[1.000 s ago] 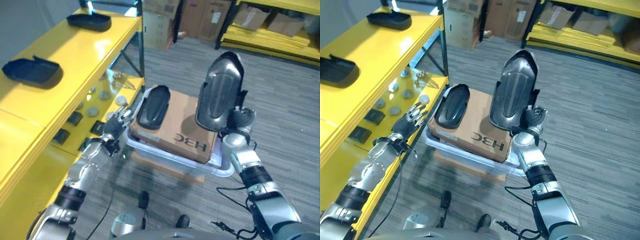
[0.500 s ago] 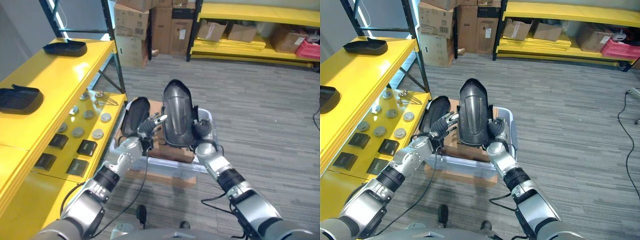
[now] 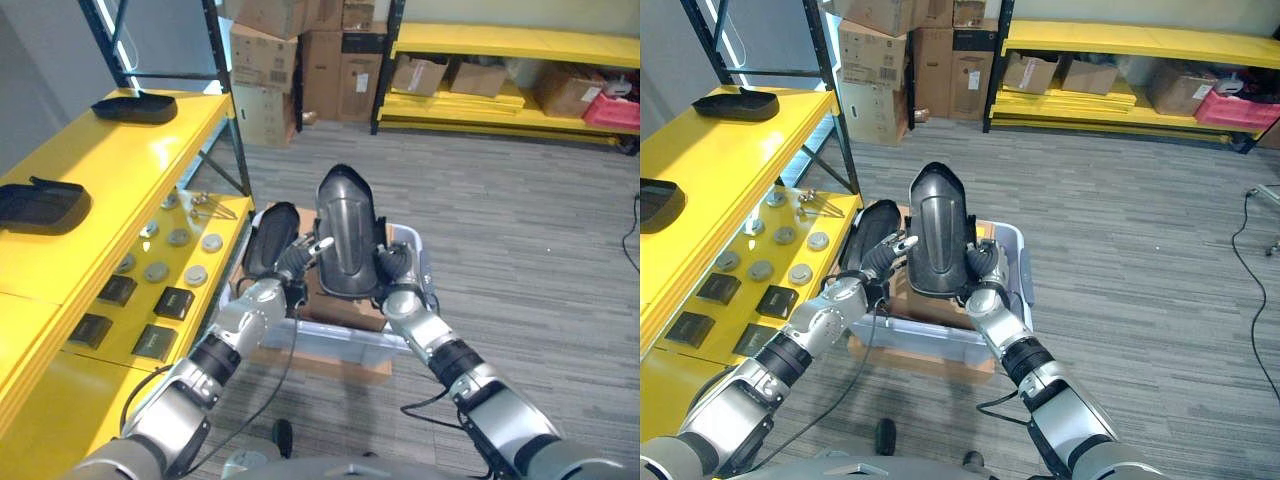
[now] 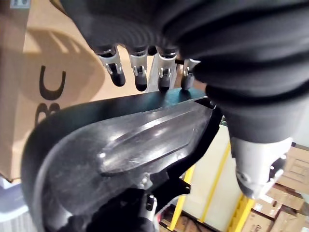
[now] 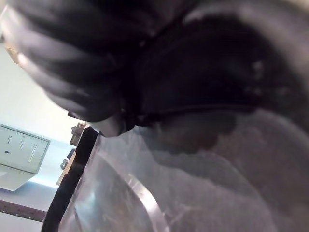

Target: Move parts from the plastic box to the shelf.

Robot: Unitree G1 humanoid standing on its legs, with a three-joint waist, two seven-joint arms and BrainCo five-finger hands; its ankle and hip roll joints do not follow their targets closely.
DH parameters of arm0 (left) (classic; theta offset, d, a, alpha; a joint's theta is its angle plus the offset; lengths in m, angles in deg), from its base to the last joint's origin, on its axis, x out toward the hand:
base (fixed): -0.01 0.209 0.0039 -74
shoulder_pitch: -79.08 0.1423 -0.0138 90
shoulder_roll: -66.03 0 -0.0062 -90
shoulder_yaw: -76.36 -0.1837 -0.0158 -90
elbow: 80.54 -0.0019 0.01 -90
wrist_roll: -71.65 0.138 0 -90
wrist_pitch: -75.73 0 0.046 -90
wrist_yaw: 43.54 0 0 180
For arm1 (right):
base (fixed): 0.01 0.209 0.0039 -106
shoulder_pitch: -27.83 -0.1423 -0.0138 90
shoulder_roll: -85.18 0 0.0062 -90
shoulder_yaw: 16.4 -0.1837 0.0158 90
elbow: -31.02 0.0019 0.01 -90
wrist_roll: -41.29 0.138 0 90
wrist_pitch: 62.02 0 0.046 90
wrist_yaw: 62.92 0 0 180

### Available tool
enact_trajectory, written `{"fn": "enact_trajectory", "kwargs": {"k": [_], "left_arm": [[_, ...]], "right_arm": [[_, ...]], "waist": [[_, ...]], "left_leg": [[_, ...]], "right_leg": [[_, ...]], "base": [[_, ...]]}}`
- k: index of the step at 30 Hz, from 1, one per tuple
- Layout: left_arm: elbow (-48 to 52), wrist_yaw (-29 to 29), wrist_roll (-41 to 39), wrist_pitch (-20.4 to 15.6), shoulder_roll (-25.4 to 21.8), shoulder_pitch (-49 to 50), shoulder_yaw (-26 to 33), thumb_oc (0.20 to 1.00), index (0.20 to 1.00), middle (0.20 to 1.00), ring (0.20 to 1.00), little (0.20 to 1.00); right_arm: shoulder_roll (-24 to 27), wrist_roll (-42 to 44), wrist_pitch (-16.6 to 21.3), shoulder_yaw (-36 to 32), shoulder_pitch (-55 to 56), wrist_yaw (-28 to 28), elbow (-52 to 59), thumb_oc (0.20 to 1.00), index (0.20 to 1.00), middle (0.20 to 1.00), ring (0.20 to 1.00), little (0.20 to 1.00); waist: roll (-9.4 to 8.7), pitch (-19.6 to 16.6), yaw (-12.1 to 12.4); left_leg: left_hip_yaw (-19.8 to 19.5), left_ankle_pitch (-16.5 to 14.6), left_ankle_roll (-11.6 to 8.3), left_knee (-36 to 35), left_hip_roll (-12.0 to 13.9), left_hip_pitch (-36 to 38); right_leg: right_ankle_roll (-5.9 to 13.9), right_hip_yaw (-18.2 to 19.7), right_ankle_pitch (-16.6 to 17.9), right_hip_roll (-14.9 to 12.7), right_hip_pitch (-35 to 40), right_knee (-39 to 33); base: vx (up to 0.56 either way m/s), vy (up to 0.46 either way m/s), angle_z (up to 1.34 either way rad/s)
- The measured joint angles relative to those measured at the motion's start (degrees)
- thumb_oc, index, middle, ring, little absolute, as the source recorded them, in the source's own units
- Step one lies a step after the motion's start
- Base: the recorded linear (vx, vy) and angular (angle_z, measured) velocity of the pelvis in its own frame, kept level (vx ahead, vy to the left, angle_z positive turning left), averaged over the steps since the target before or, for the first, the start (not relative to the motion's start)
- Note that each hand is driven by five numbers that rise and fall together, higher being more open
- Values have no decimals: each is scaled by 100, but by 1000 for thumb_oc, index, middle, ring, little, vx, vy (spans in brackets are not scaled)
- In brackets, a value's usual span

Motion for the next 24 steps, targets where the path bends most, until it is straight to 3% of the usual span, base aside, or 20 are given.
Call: {"fn": "enact_trajectory", "kwargs": {"k": [3, 11, 24], "left_arm": [[-164, -108, 382, -1, -4, -1, 102, 1000, 1000, 1000, 1000, 1000], [-331, 177, 387, 17, -163, -5, 261, 1000, 1000, 1000, 1000, 1000], [-388, 120, 293, 53, 88, 15, -8, 1000, 1000, 1000, 1000, 1000]], "right_arm": [[-86, 5, -1, 15, -74, -67, 2, 200, 200, 200, 200, 200], [-130, 13, 0, 160, -290, -65, -19, 200, 200, 200, 200, 200], [-367, 21, -2, 221, -289, -34, -3, 200, 200, 200, 200, 200]], "waist": [[-6, -45, 7], [-1, -48, 167], [-1, -48, 56]], "left_leg": [[1, 0, 0, 0, 3, 11], [-21, 2, 1, 0, -1, 25], [-11, 0, 1, 0, -1, 24]], "right_leg": [[0, -1, 0, 1, 8, 0], [0, -23, 0, -5, 36, -2], [2, -14, -3, -5, 27, -2]], "base": [[0, 0, 0], [-1, 0, 0], [0, 0, 0]]}}
